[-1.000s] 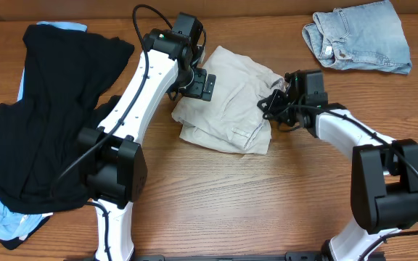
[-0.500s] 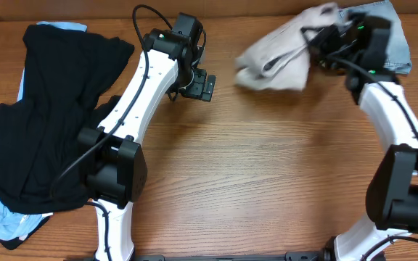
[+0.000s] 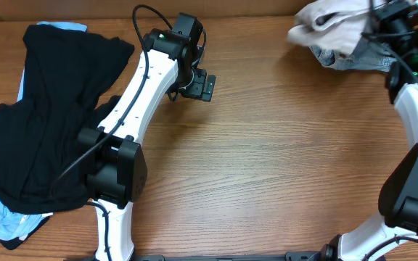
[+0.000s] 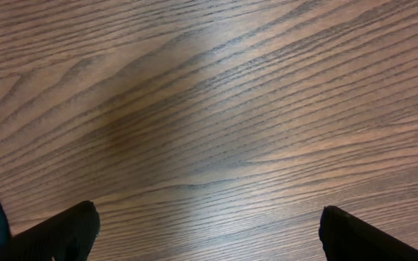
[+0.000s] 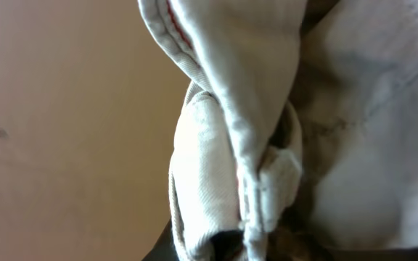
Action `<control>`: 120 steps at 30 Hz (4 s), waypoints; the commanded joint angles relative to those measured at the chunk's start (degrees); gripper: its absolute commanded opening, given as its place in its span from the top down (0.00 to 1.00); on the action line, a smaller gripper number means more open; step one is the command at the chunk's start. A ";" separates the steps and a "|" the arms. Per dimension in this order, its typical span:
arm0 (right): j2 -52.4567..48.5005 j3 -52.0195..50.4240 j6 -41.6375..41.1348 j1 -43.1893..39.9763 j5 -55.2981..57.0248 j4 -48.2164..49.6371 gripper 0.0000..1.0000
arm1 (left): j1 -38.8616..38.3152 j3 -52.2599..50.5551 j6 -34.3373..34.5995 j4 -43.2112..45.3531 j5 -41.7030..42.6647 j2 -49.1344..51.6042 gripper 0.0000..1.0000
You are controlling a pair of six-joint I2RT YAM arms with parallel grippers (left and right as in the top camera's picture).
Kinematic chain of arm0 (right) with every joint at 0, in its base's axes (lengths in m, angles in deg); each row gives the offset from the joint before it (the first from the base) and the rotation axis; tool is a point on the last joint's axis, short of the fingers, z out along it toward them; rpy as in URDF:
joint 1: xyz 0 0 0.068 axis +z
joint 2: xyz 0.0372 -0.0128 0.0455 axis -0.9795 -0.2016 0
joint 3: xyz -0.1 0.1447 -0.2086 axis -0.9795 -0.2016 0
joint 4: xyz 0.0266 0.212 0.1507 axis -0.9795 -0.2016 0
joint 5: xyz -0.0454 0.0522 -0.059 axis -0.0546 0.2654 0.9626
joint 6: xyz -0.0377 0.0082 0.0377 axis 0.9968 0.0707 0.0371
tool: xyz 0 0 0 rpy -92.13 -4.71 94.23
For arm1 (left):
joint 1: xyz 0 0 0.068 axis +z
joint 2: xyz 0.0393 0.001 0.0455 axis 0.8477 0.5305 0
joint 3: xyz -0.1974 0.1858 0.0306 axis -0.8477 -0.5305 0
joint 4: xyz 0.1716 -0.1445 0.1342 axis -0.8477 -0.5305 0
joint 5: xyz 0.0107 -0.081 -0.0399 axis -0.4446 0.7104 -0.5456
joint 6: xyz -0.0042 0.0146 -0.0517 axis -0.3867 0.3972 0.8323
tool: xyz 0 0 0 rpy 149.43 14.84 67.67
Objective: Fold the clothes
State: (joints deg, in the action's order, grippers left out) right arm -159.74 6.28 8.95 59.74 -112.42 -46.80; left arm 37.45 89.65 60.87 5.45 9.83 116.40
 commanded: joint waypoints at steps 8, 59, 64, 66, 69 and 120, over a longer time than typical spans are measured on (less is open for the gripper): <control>-15.19 20.33 -1.42 -2.45 1.70 5.22 0.96 | -0.13 1.38 -0.63 0.28 -0.70 -1.79 0.00; -0.98 33.14 58.60 -7.52 -6.67 -81.77 0.30 | -0.98 1.38 0.83 3.89 -0.39 -1.55 0.00; 8.70 33.14 63.19 -0.98 -4.46 -88.61 0.25 | -0.98 1.38 0.83 3.91 -0.37 -1.57 0.00; 13.62 33.14 63.17 4.31 -0.57 -91.03 0.24 | -0.98 1.38 0.83 3.91 -0.37 -1.57 0.00; 17.92 33.14 63.14 11.26 4.83 -93.13 0.22 | -0.98 1.38 0.83 3.91 -0.37 -1.57 0.00; 76.81 -59.14 62.47 19.69 22.64 -32.26 0.00 | -0.92 1.38 0.83 3.91 -0.37 -1.57 0.00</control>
State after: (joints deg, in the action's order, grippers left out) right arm -89.27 -45.10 71.24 80.54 -88.14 -82.21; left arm 36.77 89.67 61.13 9.32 9.83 116.40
